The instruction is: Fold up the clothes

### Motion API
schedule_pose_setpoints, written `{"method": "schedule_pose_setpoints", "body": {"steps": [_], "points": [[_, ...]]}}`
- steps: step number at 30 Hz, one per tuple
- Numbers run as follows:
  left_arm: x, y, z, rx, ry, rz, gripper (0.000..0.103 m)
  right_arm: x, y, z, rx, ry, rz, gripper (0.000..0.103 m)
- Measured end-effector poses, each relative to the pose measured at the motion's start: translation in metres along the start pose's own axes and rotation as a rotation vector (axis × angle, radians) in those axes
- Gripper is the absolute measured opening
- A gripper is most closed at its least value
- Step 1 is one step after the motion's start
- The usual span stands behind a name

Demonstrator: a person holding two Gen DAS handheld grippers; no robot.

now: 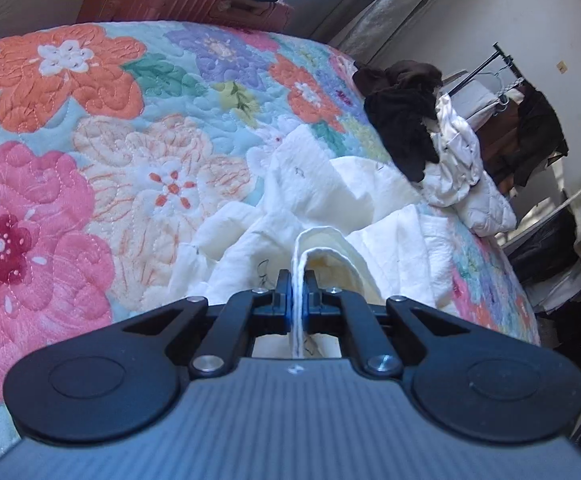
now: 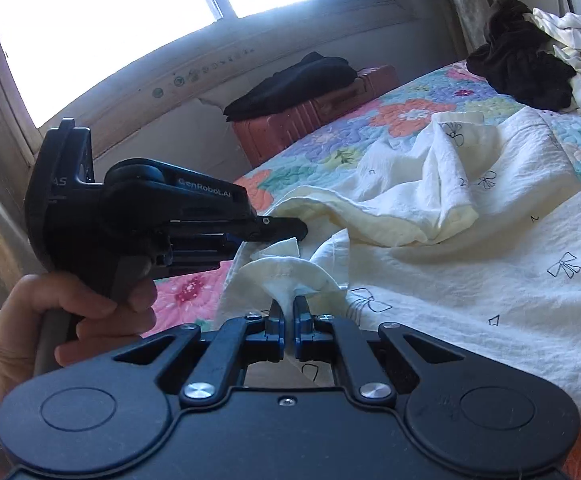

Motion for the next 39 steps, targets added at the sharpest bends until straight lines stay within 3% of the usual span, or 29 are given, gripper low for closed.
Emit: {"method": "schedule_pose_setpoints", "body": {"steps": [2, 5, 9, 13, 14, 17, 19, 21, 25, 29, 32, 35, 36, 38, 39], "points": [[-0.002, -0.001, -0.002, -0.007, -0.034, 0.001, 0.004, -0.005, 0.004, -0.012, 0.089, 0.030, -0.025, 0.012], [-0.007, 0.002, -0.010, -0.025, -0.112, -0.018, 0.004, -0.015, 0.015, -0.029, 0.165, -0.006, -0.075, 0.014], [-0.001, 0.001, -0.014, -0.029, -0.153, -0.015, 0.006, -0.025, 0.024, -0.023, 0.054, -0.119, -0.126, 0.032], [0.017, 0.002, -0.007, -0.046, -0.207, 0.016, 0.006, -0.010, 0.020, -0.019, 0.011, -0.168, -0.124, 0.034], [0.022, 0.002, -0.004, -0.056, -0.203, 0.031, 0.006, -0.004, 0.016, -0.018, 0.018, -0.155, -0.114, 0.034], [0.033, 0.001, 0.007, -0.116, -0.202, 0.082, 0.012, 0.026, -0.001, -0.010, 0.080, 0.015, -0.005, 0.035], [0.034, 0.001, 0.013, -0.135, -0.175, 0.086, 0.034, 0.038, -0.011, 0.008, 0.012, 0.070, 0.045, 0.037], [0.029, 0.003, 0.018, -0.132, -0.152, 0.070, 0.056, 0.037, -0.017, 0.035, -0.082, 0.122, 0.038, 0.042], [0.012, 0.014, 0.032, -0.211, -0.166, 0.045, 0.057, 0.021, -0.021, 0.072, -0.173, 0.233, -0.029, 0.048], [-0.002, 0.027, 0.043, -0.367, -0.241, 0.052, 0.055, 0.004, -0.028, 0.081, -0.127, 0.225, -0.048, 0.054], [-0.004, 0.026, 0.044, -0.389, -0.204, 0.066, 0.051, -0.013, -0.031, 0.086, -0.066, 0.203, -0.089, 0.054], [-0.007, 0.016, 0.036, -0.272, -0.105, 0.067, 0.049, -0.035, -0.037, 0.095, -0.040, 0.209, -0.163, 0.053], [-0.008, 0.012, 0.033, -0.230, -0.070, 0.067, 0.049, -0.041, -0.038, 0.099, -0.048, 0.213, -0.187, 0.040], [-0.013, 0.010, 0.030, -0.230, -0.073, 0.058, 0.049, -0.049, -0.046, 0.100, -0.036, 0.185, -0.207, 0.018], [-0.015, 0.011, 0.028, -0.237, -0.081, 0.053, 0.049, -0.052, -0.052, 0.099, -0.023, 0.165, -0.210, 0.015]]}}
Point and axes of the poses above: each gripper's, at about its wrist camera, not at the fingertips, and x roughly against the way its jaws point, z to its right, y to its underside, the point moved 5 cm from there along -x, roughly the way its jaws point, and after that the axes turned 12 degrees about x, right-handed, at the moved point
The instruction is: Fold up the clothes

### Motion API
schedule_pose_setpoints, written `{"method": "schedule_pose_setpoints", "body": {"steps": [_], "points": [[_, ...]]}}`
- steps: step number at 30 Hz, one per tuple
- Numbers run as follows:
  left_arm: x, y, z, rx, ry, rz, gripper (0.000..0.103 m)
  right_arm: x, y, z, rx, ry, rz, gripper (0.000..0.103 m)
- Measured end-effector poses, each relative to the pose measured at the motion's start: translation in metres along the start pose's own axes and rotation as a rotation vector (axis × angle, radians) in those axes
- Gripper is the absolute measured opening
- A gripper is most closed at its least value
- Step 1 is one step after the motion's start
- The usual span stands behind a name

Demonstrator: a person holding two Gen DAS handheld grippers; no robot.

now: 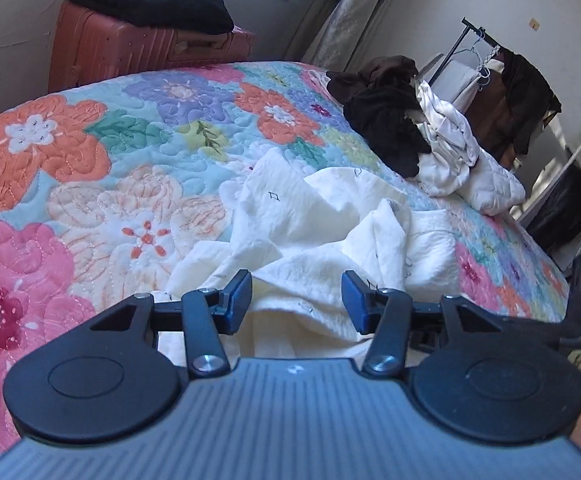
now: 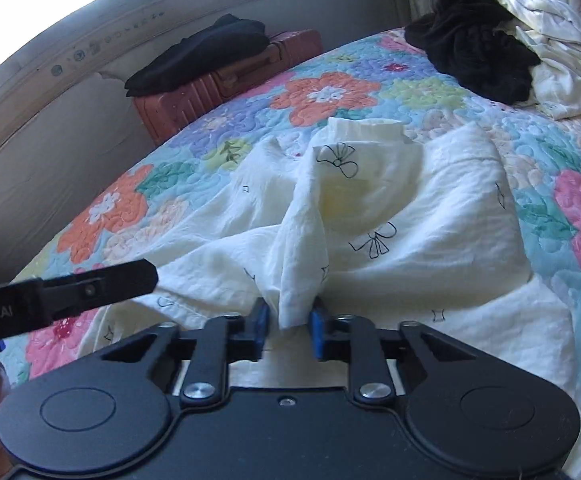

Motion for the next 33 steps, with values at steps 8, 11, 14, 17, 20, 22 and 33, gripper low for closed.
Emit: {"method": "schedule_pose_setpoints", "body": {"steps": [8, 11, 14, 17, 20, 22, 33], "points": [[-0.007, 0.003, 0.014, -0.095, -0.005, 0.024, 0.049, -0.005, -0.039, 0.009, -0.129, -0.131, 0.029, 0.015], [-0.019, 0.009, 0.022, -0.150, -0.065, -0.009, 0.049, -0.009, -0.045, 0.004, -0.180, -0.225, 0.037, 0.015], [-0.022, 0.008, 0.016, -0.168, -0.158, 0.010, 0.049, -0.016, -0.053, -0.001, -0.193, -0.262, 0.049, 0.015], [-0.020, -0.001, -0.005, -0.060, -0.197, 0.032, 0.051, -0.013, -0.058, -0.004, -0.211, -0.310, 0.095, 0.029], [-0.022, -0.007, -0.031, 0.047, -0.303, 0.044, 0.052, 0.001, -0.049, -0.002, -0.267, -0.343, 0.140, 0.055], [-0.023, -0.009, -0.045, 0.104, -0.359, 0.040, 0.053, 0.012, -0.036, -0.004, -0.237, -0.286, 0.131, 0.055], [-0.006, 0.002, -0.047, 0.157, -0.320, -0.059, 0.056, 0.062, 0.086, 0.025, -0.017, 0.139, -0.118, 0.056]]}}
Point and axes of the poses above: each gripper's, at about its wrist camera, not at the fingertips, and x roughly against the way its jaws point, z to its right, y to its underside, the point moved 5 cm from there along -x, roughly the way its jaws point, and after that the axes turned 12 degrees about x, right-handed, at the moved point
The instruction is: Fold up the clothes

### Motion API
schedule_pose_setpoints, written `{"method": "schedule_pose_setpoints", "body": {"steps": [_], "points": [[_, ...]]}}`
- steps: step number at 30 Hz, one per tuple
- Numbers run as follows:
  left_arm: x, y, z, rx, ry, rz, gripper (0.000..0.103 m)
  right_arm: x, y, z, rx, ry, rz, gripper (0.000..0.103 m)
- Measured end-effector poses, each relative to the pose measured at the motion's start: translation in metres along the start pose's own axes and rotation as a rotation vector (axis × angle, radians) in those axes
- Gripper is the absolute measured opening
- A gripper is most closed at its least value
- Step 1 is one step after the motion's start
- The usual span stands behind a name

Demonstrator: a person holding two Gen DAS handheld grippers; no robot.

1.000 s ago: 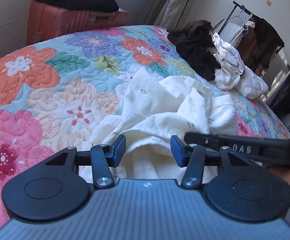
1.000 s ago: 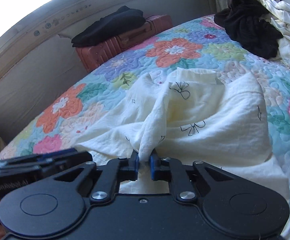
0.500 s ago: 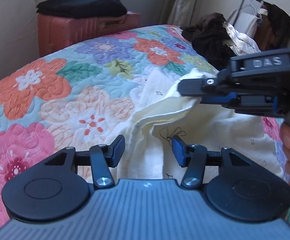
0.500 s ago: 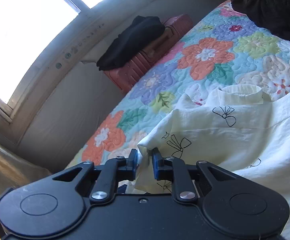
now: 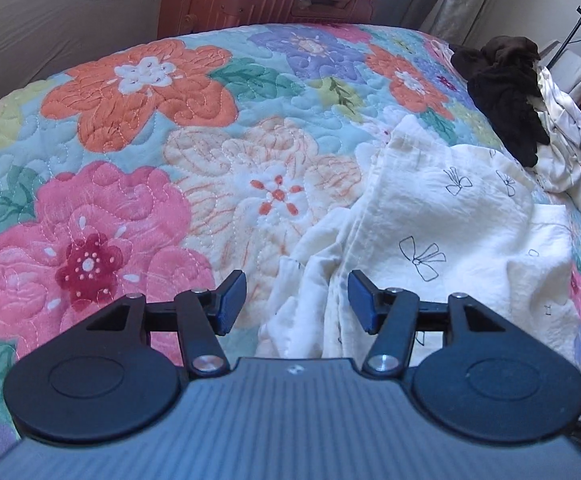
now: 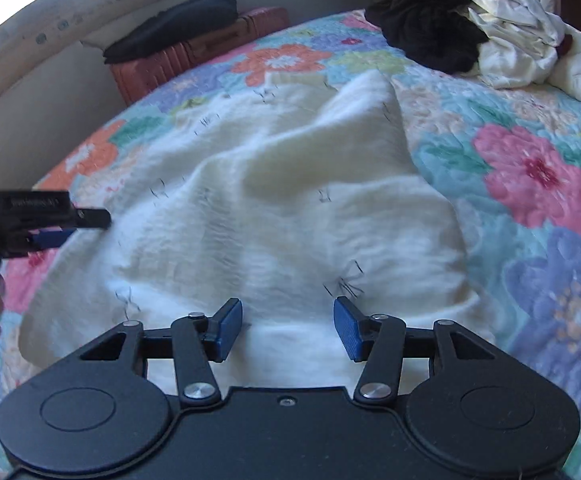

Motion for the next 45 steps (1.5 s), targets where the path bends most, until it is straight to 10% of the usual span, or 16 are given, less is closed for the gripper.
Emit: {"method": "schedule_pose_setpoints", "body": {"steps": [29, 37, 45], "points": [[0.077, 0.049, 0.010, -0.009, 0.088, -0.130, 0.073, 0.259, 0.064, 0.013, -0.229, -0.093, 0.054, 0.063], [0.030, 0.073, -0.010, 0.141, 0.064, -0.280, 0.074, 0.172, 0.076, 0.034, -0.205, -0.017, 0.207, 0.071], [0.026, 0.081, -0.015, 0.252, 0.129, -0.251, 0.090, 0.066, 0.073, 0.074, -0.219, 0.022, 0.266, 0.071]]}}
Point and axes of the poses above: each gripper's, at about its wrist camera, not at the fingertips, and x roughly against the way its jaws point, z to its right, y to its underside, the point moved 5 cm from there along -x, roughly the way its jaws point, and after that the axes turned 12 degrees about x, right-handed, at the moved point
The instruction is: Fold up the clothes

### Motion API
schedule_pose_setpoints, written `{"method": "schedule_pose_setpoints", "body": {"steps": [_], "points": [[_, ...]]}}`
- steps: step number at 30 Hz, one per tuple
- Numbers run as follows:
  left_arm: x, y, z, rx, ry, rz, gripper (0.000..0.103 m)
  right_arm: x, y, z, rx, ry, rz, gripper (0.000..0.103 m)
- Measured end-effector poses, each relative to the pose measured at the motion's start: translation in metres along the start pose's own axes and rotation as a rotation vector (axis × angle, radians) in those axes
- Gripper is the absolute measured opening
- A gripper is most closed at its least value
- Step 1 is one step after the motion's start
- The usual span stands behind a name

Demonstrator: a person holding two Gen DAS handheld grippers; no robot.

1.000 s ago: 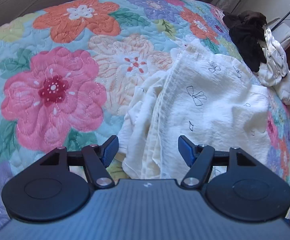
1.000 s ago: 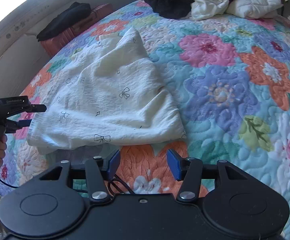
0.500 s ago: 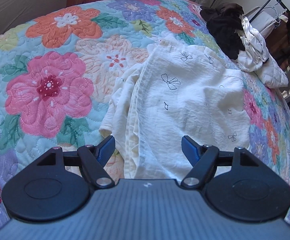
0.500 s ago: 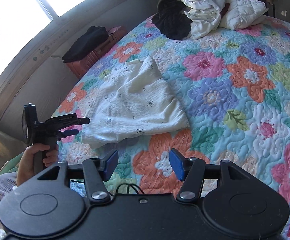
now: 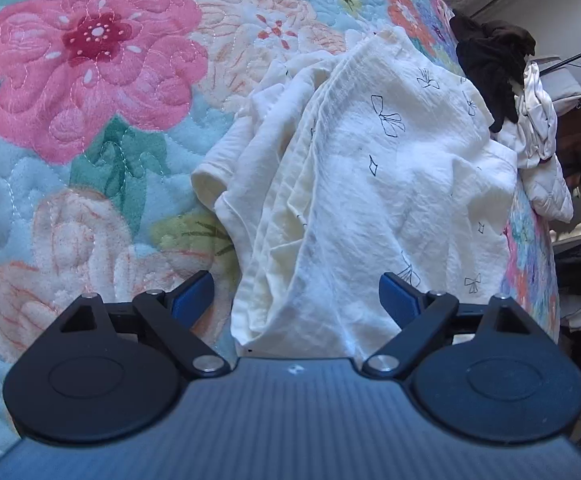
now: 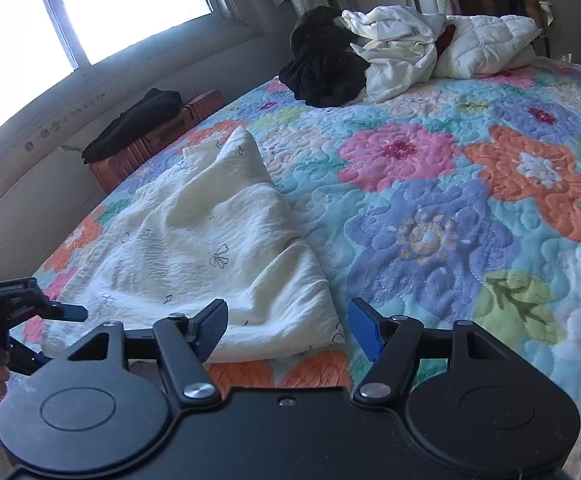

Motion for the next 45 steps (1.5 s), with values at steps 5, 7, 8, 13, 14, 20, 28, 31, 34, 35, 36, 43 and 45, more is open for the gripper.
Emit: {"method": "schedule_pose_setpoints", "body": {"steps": [5, 7, 8, 13, 14, 20, 28, 31, 34, 35, 36, 43, 45], "points": [[0.000, 0.006, 0.009, -0.040, 0.031, -0.009, 0.033, -0.029, 0.007, 0.010, -0.049, -0.012, 0.013, 0.073], [-0.003, 0.007, 0.015, -0.076, 0.037, 0.001, 0.012, -0.035, 0.008, 0.004, -0.052, -0.097, 0.011, 0.044], [-0.003, 0.008, 0.018, -0.099, 0.022, 0.014, 0.011, -0.037, 0.011, -0.004, -0.060, -0.159, -0.007, 0.020], [-0.001, 0.010, 0.022, -0.098, -0.010, 0.035, 0.015, -0.019, 0.000, -0.016, -0.064, -0.192, 0.069, 0.009], [-0.003, 0.010, 0.020, -0.074, -0.013, 0.025, 0.018, -0.013, -0.002, -0.016, -0.081, -0.199, 0.083, 0.009], [0.001, 0.005, 0.033, -0.125, 0.017, 0.102, 0.006, -0.008, -0.009, -0.024, -0.083, -0.184, 0.098, 0.008], [0.102, 0.012, 0.140, -0.396, 0.208, 0.407, 0.006, 0.078, -0.099, -0.020, -0.103, -0.212, 0.417, 0.008], [0.148, 0.035, 0.150, -0.427, 0.302, 0.422, 0.006, 0.137, -0.099, -0.015, -0.141, -0.275, 0.489, 0.008], [0.178, 0.062, 0.149, -0.426, 0.379, 0.358, 0.006, 0.192, -0.090, -0.010, -0.168, -0.300, 0.518, 0.008], [0.183, 0.068, 0.149, -0.427, 0.388, 0.341, 0.006, 0.204, -0.085, -0.010, -0.171, -0.301, 0.516, 0.008], [0.186, 0.074, 0.149, -0.433, 0.390, 0.324, 0.006, 0.216, -0.080, -0.011, -0.173, -0.299, 0.511, 0.008], [0.147, 0.090, 0.163, -0.452, 0.325, 0.190, 0.006, 0.215, -0.053, 0.019, -0.332, -0.231, 0.310, 0.008], [0.138, 0.085, 0.177, -0.461, 0.333, 0.204, 0.006, 0.207, -0.060, 0.029, -0.346, -0.214, 0.332, 0.008]]}}
Point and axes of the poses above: each gripper's, at about its wrist camera, not at the fingertips, and x roughly against the way its jaws point, z to its right, y to its underside, the point moved 5 cm from there along -x, roughly the way its jaws point, and after that the axes turned 12 degrees about x, right-handed, at the moved point
